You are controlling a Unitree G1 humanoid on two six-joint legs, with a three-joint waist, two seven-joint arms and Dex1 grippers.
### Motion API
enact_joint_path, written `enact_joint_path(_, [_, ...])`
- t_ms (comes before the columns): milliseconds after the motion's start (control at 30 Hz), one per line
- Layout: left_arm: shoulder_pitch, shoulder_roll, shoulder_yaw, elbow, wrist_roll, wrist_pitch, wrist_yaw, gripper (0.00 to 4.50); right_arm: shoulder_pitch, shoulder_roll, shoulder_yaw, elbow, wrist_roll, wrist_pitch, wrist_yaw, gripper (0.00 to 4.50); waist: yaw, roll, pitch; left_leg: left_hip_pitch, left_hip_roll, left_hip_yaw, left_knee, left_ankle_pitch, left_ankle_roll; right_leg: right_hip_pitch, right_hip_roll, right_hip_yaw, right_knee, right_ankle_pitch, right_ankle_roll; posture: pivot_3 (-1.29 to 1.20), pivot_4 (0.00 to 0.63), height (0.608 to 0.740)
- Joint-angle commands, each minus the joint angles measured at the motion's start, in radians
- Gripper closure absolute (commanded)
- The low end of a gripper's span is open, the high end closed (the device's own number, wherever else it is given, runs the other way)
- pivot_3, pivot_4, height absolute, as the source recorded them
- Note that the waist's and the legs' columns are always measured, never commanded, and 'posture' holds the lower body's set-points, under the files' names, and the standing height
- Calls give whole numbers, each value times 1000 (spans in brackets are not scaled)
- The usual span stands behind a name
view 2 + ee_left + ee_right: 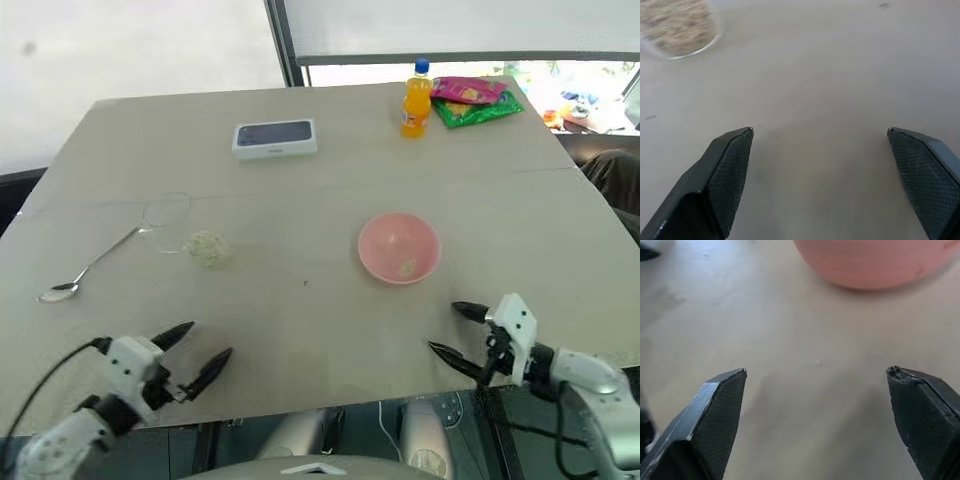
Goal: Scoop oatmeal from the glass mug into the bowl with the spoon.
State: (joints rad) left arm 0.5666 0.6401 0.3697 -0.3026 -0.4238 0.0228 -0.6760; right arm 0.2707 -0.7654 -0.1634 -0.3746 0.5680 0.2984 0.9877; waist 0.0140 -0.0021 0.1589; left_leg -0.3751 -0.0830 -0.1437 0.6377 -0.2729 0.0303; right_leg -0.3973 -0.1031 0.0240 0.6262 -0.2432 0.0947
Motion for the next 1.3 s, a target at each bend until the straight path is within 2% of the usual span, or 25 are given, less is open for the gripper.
enact_joint_path(33, [-62, 87, 144, 60, -90, 47, -83, 62, -57, -77, -51, -111, 114, 86, 64, 0, 0, 0, 0, -2, 0, -1, 1, 0, 0, -1, 0, -1, 0, 0, 0, 0, 150, 740])
enact_joint_path(133, [-161, 185, 231, 206, -94, 59, -136, 62, -143, -132, -53, -150, 177, 153, 84, 0, 0, 0, 2, -5, -1, 0, 3, 0, 0, -5, 0, -1, 0, 1, -1, 0, 150, 740])
enact_joint_path(233, [-271, 270, 284, 380, -79, 54, -166, 62, -243, -139, -38, -165, 214, 197, 68, 0, -1, -4, 5, -7, -1, -1, 3, 0, -1, -5, 0, -2, 0, 1, -1, 0, 150, 740])
enact_joint_path(400, [-404, 404, 267, 665, -18, 25, -265, 62, -368, -106, -8, -209, 280, 270, 8, 0, -2, -5, 6, -9, -1, 0, 2, 3, -5, -8, -1, -2, -1, 2, -2, 0, 150, 740])
enact_joint_path(633, [-769, 437, 81, 1109, 149, -75, -246, 62, -485, -17, 11, -260, 390, 339, -110, 0, -2, -6, 6, -15, -2, -1, 4, 3, -6, -14, -1, -3, 2, 3, -3, 0, 150, 740])
enact_joint_path(767, [-897, 443, -23, 1275, 236, -105, -270, 62, -501, -7, 27, -280, 394, 350, -129, 0, -5, -9, 5, -17, -2, -1, 8, 3, -6, -16, -1, -2, 3, 4, -3, 0, 150, 740])
enact_joint_path(867, [-947, 448, -107, 1363, 314, -129, -285, 62, -508, -4, 32, -285, 382, 346, -145, 0, -11, -9, 5, -19, -4, 0, 12, 3, -6, -18, -2, -2, 8, 4, -3, 0, 150, 740])
enact_joint_path(1067, [-1027, 467, -173, 1489, 387, -93, -212, 62, -516, 7, 11, -297, 403, 349, -193, 0, -26, -8, 5, -15, -4, 1, 13, 2, -3, -18, -2, -1, 17, 3, -3, 0, 150, 740])
enact_joint_path(1300, [-1022, 451, -159, 1531, 346, 66, -287, 62, -508, -2, 0, -302, 399, 344, -204, 0, -49, -5, 4, -4, -1, 6, 13, 2, -4, -15, -1, 3, 30, 3, -3, 0, 150, 740])
